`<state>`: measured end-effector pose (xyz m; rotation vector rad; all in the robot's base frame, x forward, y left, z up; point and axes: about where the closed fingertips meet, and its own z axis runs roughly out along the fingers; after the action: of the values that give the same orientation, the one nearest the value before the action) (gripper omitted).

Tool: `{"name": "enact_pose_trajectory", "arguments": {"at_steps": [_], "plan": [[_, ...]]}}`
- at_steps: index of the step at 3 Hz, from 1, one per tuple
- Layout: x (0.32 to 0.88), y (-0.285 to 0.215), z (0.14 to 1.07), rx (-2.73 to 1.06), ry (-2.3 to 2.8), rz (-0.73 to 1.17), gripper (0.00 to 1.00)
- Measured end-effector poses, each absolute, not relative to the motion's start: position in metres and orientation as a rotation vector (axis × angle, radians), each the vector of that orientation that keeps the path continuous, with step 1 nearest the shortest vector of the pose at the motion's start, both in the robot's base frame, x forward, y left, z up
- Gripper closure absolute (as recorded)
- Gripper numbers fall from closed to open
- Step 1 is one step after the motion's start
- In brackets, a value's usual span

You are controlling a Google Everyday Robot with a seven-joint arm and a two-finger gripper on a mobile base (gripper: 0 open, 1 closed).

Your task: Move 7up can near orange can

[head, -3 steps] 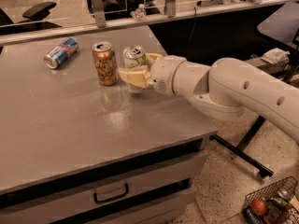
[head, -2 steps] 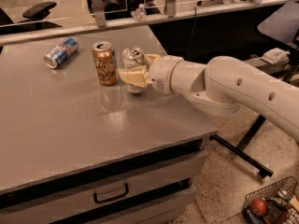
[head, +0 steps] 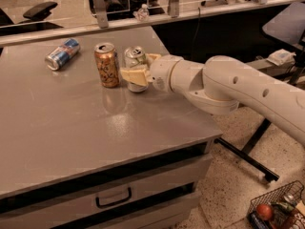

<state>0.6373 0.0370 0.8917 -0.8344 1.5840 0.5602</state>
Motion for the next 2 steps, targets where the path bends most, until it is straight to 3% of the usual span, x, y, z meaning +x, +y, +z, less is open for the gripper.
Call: {"name": "enact_pose_trajectory", "arguments": {"at_steps": [2], "plan": [[0.6534,0.0430,0.8884,-0.811,1.587,0.555,0.37]]}}
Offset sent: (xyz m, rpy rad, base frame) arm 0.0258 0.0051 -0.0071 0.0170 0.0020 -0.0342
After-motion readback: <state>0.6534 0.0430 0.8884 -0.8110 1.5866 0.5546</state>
